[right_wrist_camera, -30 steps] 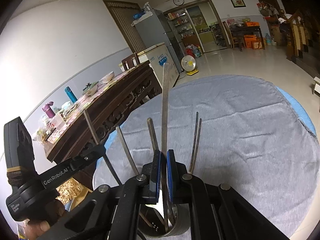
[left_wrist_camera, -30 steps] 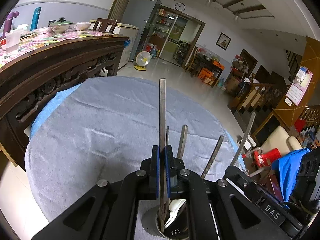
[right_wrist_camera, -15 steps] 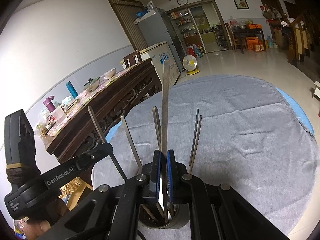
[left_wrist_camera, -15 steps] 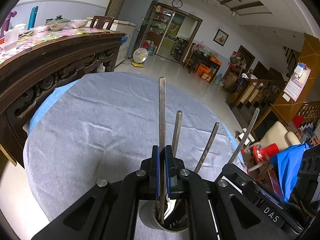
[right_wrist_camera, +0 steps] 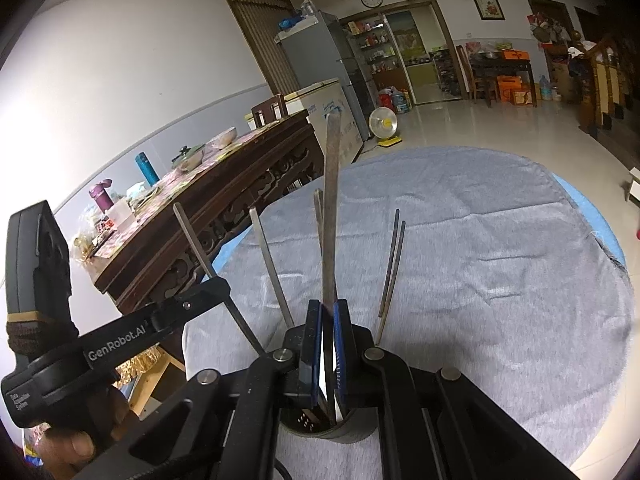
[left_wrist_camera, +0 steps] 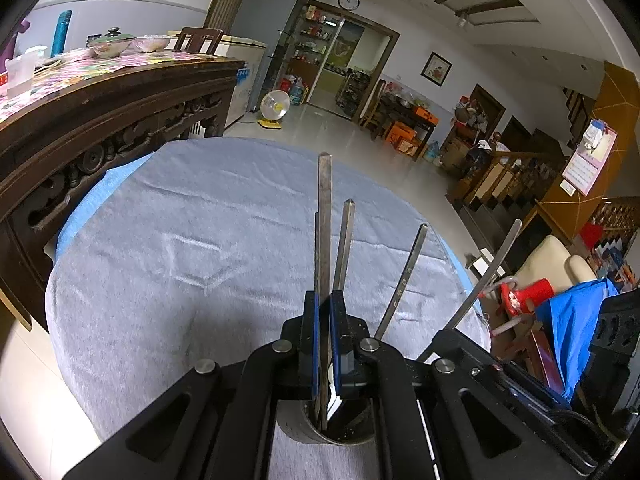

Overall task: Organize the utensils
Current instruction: 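Lower both chopsticks tip-first into the holder beside the spoons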

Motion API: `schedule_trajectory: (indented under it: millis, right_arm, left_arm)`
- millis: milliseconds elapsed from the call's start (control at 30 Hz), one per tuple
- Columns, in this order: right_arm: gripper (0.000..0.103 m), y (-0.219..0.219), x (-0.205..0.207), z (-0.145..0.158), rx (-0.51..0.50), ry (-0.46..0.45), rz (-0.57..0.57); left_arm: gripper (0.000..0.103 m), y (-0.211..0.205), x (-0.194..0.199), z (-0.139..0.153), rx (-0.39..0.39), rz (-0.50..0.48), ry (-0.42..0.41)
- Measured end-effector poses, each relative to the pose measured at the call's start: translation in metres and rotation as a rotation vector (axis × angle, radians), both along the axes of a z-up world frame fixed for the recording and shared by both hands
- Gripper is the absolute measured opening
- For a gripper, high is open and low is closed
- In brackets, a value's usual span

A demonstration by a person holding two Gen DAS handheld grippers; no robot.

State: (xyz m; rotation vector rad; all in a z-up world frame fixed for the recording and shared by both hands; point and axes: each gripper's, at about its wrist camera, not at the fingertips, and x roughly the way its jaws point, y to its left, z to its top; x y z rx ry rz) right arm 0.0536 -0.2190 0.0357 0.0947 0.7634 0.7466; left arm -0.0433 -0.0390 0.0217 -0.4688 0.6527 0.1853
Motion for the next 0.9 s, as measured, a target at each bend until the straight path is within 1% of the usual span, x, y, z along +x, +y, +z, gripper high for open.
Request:
schedule_trajectory:
  millis: [200,533,900]
  right_arm:
    - [0.007,0.002,-0.003,-0.002,-0.009,-0.002,0.007]
    - [0.007,0.005,-0.009,-0.007,-0.028,0.004,0.016]
    - [0.007,0.006,-0.013,-0.009,-0.037,0.005,0.02]
  left_arm:
    - [0.005,-0.002,-0.002,0.0,0.003,-0.003,0.004]
    - [0.005,-0.002,-0.004,-0.008,-0.007,-0.008,0.027]
    - [0.005,-0.002,-0.005,-0.009,-0.009,-0.01,0.031]
